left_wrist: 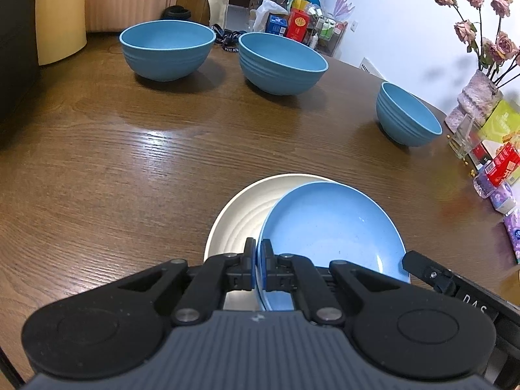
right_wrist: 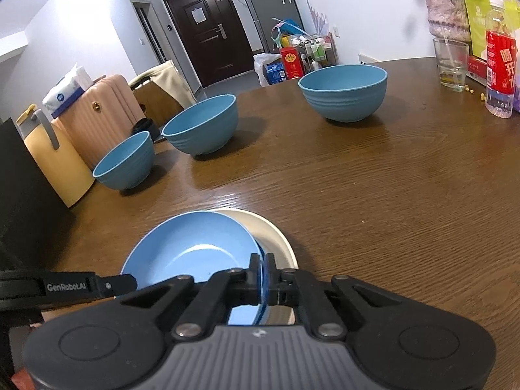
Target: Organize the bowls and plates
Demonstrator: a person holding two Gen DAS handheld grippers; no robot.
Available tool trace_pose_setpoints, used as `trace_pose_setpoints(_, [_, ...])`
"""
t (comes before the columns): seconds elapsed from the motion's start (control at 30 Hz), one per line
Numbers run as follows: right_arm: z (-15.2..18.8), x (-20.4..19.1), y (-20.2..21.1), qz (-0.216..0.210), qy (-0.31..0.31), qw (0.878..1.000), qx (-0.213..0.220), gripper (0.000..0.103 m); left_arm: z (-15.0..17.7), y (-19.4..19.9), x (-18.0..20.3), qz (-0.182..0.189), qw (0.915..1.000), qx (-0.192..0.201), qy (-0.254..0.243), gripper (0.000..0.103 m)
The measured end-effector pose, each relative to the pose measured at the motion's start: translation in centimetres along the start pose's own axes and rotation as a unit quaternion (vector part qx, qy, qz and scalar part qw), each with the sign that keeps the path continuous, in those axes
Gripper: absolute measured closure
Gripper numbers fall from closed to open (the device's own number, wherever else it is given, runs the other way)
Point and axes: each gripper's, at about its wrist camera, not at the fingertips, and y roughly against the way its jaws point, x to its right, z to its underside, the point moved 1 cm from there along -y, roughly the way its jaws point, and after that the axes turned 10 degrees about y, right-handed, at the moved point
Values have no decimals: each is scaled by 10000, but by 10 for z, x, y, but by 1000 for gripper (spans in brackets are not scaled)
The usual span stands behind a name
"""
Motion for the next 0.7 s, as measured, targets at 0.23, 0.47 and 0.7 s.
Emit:
trace_pose_setpoints(0.23, [-2, 0, 2, -7, -19, 10000, -19, 101, -1, -1, 5, -90, 9999, -28, -61, 99])
trace_pose_setpoints(0.47, [-1, 0, -1, 16, -38, 10000, -56, 101, 3, -1, 14, -279, 9991, 43, -305, 99])
trace_pose_setpoints(0.7, [0, 1, 0, 3, -74, 10000, -41, 101, 7, -1, 21, -427, 9974, 93, -579, 99])
